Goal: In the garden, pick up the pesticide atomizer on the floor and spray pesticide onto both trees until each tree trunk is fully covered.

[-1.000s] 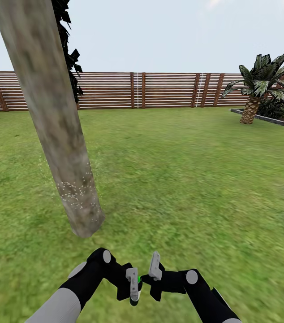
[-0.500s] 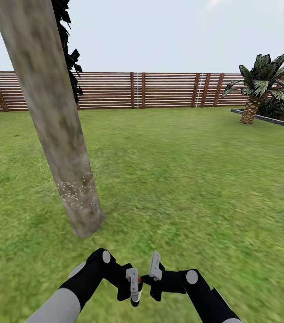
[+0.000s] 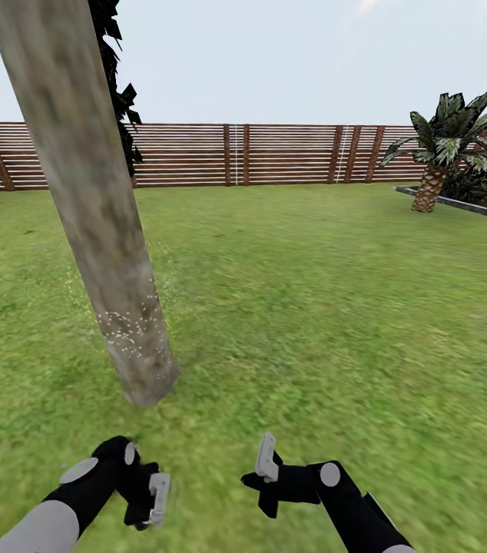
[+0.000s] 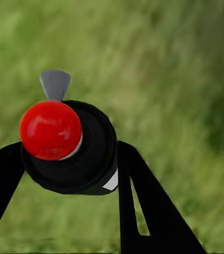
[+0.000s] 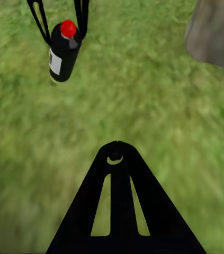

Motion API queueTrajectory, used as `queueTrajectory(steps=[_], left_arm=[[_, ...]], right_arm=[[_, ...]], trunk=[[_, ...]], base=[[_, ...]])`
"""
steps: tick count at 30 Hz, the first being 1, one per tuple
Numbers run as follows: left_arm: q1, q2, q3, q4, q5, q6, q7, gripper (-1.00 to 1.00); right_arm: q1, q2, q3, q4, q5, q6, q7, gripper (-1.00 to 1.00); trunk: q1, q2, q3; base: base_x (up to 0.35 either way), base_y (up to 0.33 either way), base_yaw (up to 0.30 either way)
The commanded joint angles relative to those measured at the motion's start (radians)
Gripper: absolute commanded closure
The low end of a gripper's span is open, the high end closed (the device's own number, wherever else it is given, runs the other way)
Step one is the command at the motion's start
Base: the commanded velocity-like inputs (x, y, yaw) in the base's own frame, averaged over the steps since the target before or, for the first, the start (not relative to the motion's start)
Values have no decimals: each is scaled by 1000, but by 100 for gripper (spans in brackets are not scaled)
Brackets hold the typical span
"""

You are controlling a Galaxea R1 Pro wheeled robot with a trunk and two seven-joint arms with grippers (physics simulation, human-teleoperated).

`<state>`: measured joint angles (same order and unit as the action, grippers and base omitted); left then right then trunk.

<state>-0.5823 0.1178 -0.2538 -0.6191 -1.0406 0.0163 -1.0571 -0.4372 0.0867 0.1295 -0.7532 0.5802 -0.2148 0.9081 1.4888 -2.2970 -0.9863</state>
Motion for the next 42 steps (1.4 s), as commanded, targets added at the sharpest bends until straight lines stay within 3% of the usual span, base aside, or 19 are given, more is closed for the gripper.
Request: queueTrajectory(steps=[1, 2, 3, 4, 5, 6, 8, 10, 11, 12, 14, 16, 19, 23, 33, 38, 42], left_arm=[[-1, 36, 33, -4, 7, 0, 13, 100], [-1, 59, 100, -8, 18, 0, 33, 100], [0, 70, 237, -7, 31, -1, 84, 100], [1, 71, 349, -1, 39, -4, 152, 100], [2, 62, 420, 27, 52, -7, 238, 100], [2, 48, 487, 137, 121, -11, 378, 100], [3, 44, 518, 289, 245, -27, 567, 100], [7, 44, 526, 391, 362, -130, 764, 100], [9, 43, 528, 452, 462, -202, 898, 100], [22, 43, 528, 507, 589, -247, 1012, 100], [61, 43, 528, 525, 725, -296, 1073, 100], [99, 37, 528, 532, 809, -325, 1085, 100], [165, 18, 526, 530, 847, -399, 1088, 100], [180, 14, 520, 533, 846, -422, 1085, 100], [183, 22, 528, 534, 857, -434, 1095, 100], [183, 19, 527, 534, 915, -437, 1098, 100], [183, 17, 527, 535, 924, -438, 1191, 100]], right_arm=[[0, -3, -1, 2, 1, 0, -1, 100], [0, -6, -4, 4, 2, 0, -2, 100], [0, -11, -8, 6, 3, 0, -6, 100], [0, -22, -11, 7, 4, -1, -10, 100], [1, -42, -12, 11, 4, -1, -35, 100], [1, -84, -14, 58, -1, 0, -132, 100], [1, -112, -53, 160, -4, 1, -314, 100], [2, -119, -114, 280, -5, 0, -534, 100], [2, -121, -139, 379, -6, -3, -703, 100], [2, -122, -152, 481, -7, -37, -885, -100], [3, -122, -167, 570, -12, -162, -1020, -100], [4, -124, -226, 609, -34, -216, -1074, -100], [19, -126, -296, 624, -80, -237, -1095, -100], [26, -123, -307, 626, -174, -306, -1097, -100], [26, -125, -308, 627, -180, -327, -1098, -100], [26, -124, -308, 627, -180, -328, -1099, -100], [27, -119, -308, 629, -180, -327, -1136, -100]], trunk=[[0, 0, 0], [0, 0, 0], [0, 0, 0], [0, 0, 0], [0, 0, 0], [0, 0, 0], [0, 0, 0], [0, 0, 0], [0, 0, 0], [0, 0, 0], [0, 0, 0], [0, 0, 0], [0, 0, 0], [0, 0, 0], [0, 0, 0], [0, 0, 0], [0, 0, 0]], base=[[0, 0, 0], [0, 0, 0], [0, 0, 0], [0, 0, 0], [0, 0, 0], [0, 0, 0], [0, 0, 0], [0, 0, 0], [0, 0, 0], [0, 0, 0], [0, 0, 0], [0, 0, 0], [0, 0, 0], [0, 0, 0], [-50, -41, 1], [-261, -174, 226], [-285, -142, 277]])
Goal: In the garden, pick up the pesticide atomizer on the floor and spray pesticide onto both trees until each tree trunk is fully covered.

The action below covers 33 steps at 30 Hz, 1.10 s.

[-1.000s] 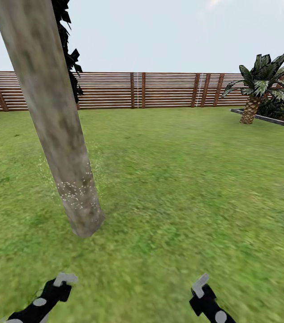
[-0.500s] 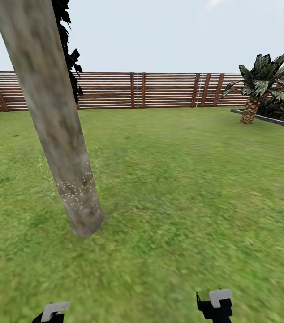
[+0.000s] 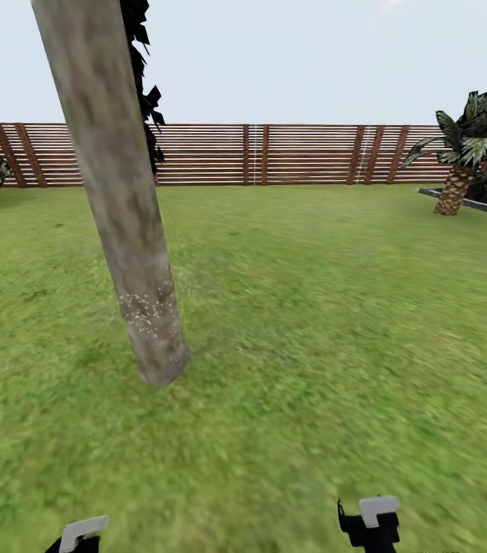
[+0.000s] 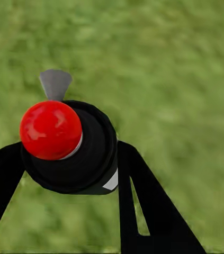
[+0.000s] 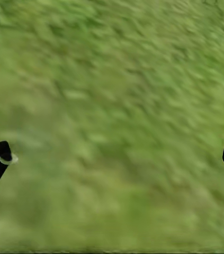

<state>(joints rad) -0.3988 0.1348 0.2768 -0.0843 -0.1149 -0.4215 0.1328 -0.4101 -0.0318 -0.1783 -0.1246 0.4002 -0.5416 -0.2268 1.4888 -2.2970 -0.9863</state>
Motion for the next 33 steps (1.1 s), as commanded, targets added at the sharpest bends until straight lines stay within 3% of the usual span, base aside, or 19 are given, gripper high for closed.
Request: queueTrajectory(steps=[1, 16, 33], left_arm=[[0, -1, -4, 0, 0, 0, 22, 100], [15, -6, -7, 0, -9, -5, 33, 100], [15, -4, -7, 0, -5, -5, 33, 100]], right_arm=[[2, 1, 0, 0, 0, 0, -11, -100], [4, 4, 0, 55, -1, 0, -22, -100], [4, 5, 0, 56, -1, 0, -22, -100]], trunk=[[0, 0, 0], [0, 0, -2], [0, 0, -6]], base=[[-303, -109, 280], [-264, -142, 281], [-55, -9, 281]])
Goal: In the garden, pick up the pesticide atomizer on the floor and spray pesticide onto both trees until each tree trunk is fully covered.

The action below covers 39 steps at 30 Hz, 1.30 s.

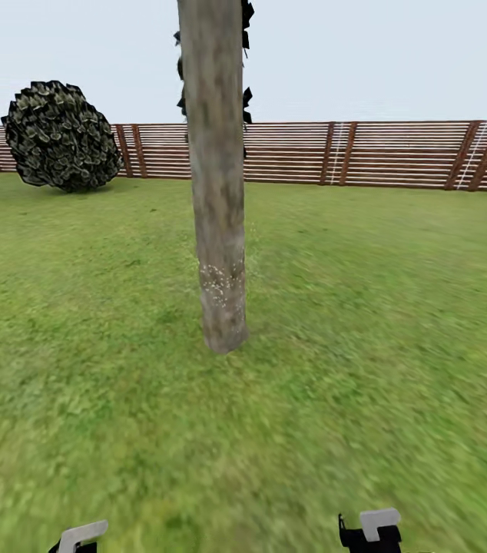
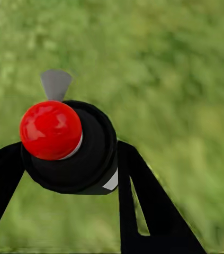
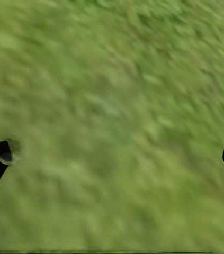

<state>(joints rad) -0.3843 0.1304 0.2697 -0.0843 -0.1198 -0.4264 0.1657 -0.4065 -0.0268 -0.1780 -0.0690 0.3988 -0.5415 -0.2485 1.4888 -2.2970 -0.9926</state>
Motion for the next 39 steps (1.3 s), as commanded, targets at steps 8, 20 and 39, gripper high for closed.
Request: queueTrajectory(steps=[8, 20, 39], left_arm=[[0, 0, 1, 0, 6, 0, 1, 100], [1, 0, 2, 0, 6, 0, 2, 100], [1, 1, 2, 0, 6, 0, 1, 100]], right_arm=[[0, 0, 0, 0, 0, 0, 0, -100], [0, 0, 0, 0, 0, 0, 0, -100], [0, -1, 0, 0, 0, -2, 0, -100]], trunk=[[0, 0, 0], [0, 0, 0], [0, 0, 0]], base=[[-316, 75, 281], [-215, 250, 281], [-8, 304, 281]])
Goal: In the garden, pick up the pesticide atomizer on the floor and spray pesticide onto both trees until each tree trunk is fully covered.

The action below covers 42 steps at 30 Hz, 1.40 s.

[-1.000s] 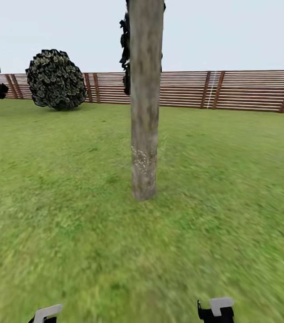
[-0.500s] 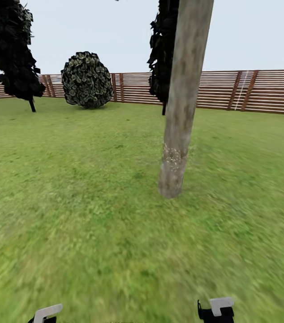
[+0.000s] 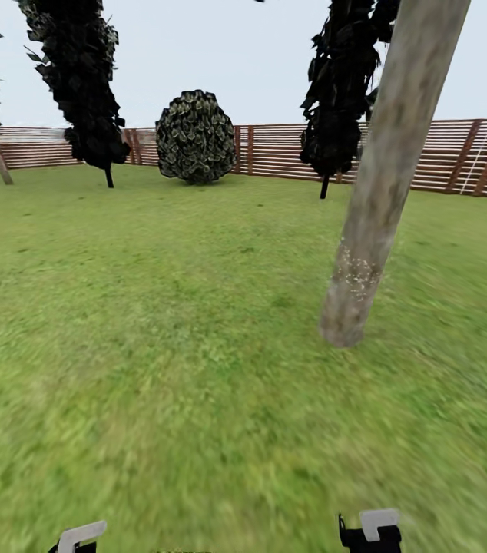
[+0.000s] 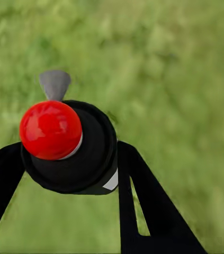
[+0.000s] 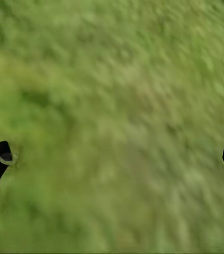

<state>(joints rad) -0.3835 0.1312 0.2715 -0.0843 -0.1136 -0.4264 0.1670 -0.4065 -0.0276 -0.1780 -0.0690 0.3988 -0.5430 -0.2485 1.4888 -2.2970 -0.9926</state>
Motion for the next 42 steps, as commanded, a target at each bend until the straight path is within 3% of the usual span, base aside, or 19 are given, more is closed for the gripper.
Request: queueTrajectory(steps=[1, 42], left_arm=[[0, 0, 0, 0, 0, 0, 0, 100], [0, 1, 0, 0, 0, 0, 0, 100]], right_arm=[[0, 0, 0, 0, 0, 0, 0, -100], [0, 0, 0, 0, 0, 0, 0, -100]], trunk=[[0, 0, 0], [0, 0, 0]], base=[[0, 307, 281], [0, 308, 281]])
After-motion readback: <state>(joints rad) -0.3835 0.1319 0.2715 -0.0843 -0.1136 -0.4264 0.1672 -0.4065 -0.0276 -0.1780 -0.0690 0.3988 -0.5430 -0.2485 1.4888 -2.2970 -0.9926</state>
